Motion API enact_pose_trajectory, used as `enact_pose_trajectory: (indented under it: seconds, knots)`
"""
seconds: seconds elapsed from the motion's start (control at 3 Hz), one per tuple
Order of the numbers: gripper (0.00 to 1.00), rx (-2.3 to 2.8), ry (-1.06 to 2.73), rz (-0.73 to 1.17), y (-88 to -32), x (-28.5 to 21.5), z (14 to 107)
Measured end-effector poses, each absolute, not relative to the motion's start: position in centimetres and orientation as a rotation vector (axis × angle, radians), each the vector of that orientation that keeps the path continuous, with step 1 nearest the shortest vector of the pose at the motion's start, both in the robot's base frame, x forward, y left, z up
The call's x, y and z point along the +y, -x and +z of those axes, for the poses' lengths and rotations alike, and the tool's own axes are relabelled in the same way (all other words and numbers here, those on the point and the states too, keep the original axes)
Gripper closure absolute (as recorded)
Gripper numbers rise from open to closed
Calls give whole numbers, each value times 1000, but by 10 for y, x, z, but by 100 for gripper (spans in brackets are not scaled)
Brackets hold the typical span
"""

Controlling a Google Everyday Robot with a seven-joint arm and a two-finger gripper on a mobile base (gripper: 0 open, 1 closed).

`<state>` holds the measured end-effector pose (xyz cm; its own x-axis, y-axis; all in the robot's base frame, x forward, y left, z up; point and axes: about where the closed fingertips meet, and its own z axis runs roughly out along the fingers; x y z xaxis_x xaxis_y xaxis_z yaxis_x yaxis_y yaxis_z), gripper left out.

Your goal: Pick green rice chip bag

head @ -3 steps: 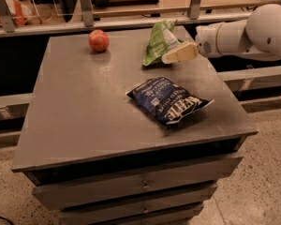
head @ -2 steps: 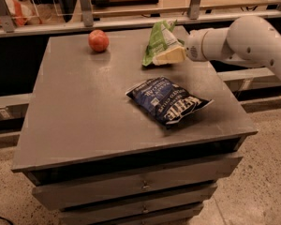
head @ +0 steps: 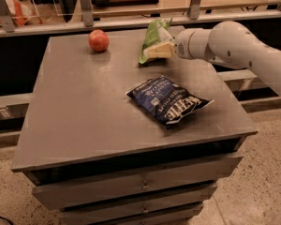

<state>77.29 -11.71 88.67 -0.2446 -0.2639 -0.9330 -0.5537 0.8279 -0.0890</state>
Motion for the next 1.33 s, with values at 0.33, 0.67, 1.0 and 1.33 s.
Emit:
enact_pose_trajectory:
  seconds: [0.33,0.67,1.0,1.33]
  knots:
    - [18,1830,594,292,-784,-116,886]
    - [41,1827,593,291,-789,-115,884]
    - [65,1875,625,287,-791,-109,882]
    - [88,1931,643,253,-794,-120,877]
